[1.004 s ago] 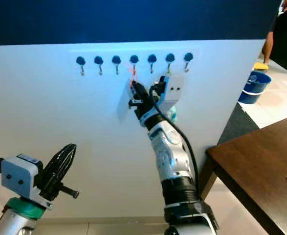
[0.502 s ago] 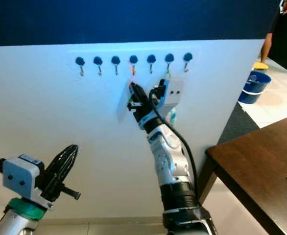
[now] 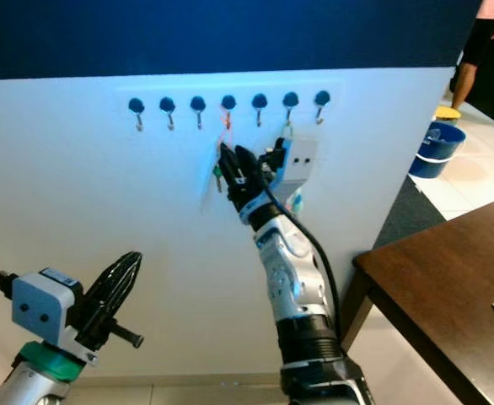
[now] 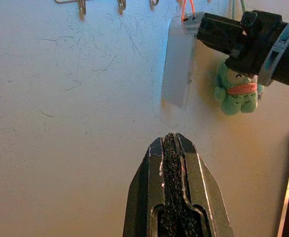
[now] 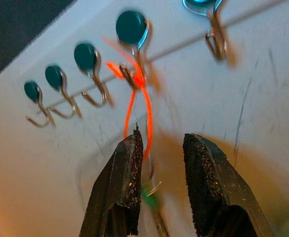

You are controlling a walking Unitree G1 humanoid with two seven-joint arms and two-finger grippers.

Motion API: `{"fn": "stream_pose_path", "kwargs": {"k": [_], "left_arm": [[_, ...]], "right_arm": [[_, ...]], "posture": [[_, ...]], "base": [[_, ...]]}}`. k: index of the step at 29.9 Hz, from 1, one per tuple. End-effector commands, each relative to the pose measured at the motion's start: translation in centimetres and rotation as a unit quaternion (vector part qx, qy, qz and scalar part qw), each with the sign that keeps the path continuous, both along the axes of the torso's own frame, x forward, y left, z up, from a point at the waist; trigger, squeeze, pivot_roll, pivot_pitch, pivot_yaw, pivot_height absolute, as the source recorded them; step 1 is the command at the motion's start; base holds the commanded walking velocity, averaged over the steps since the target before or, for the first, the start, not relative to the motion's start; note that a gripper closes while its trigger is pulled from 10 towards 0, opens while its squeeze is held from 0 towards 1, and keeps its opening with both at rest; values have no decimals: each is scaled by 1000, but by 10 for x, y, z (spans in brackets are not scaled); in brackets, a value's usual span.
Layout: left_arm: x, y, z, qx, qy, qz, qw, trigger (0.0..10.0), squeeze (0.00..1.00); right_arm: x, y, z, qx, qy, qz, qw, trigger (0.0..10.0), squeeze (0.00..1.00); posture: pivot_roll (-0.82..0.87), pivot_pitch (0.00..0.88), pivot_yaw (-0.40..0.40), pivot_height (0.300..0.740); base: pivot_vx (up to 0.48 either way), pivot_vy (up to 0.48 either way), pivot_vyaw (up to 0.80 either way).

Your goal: Hang keys on a hook

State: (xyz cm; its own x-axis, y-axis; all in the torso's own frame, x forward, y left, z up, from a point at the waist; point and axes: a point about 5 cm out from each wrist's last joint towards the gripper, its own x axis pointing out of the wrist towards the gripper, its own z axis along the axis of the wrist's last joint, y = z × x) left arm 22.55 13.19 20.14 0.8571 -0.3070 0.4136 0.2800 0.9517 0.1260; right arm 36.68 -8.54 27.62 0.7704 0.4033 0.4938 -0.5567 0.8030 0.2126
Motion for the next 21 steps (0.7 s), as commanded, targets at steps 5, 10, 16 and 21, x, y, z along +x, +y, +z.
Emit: {"fn": "stream_pose_path", "kwargs": {"k": [5, 10, 16, 21], "left_arm": [[-3, 4, -2, 5, 5, 11, 1000, 10000, 0], [-2, 4, -2, 4, 4, 11, 1000, 10000, 0], [-1, 5, -2, 3, 3, 11, 1000, 10000, 0], [4, 8, -11, -22, 33, 42, 998, 10000, 0]], "right_arm": [[-15, -2, -11, 1, -32, 2, 1000, 10000, 0], [-24, -6, -15, 3, -51, 1, 999, 10000, 0], [-31, -10, -20, 2, -60, -1, 998, 10000, 0], [-46, -3, -50, -74, -39, 23, 996, 10000, 0]], "posture": [[-56, 78, 126, 740], [-57, 81, 127, 740], [-60, 79, 130, 740], [-66, 72, 125, 740]], "base": [[0, 0, 0], [0, 0, 0], [0, 0, 0], [0, 0, 0]]}}
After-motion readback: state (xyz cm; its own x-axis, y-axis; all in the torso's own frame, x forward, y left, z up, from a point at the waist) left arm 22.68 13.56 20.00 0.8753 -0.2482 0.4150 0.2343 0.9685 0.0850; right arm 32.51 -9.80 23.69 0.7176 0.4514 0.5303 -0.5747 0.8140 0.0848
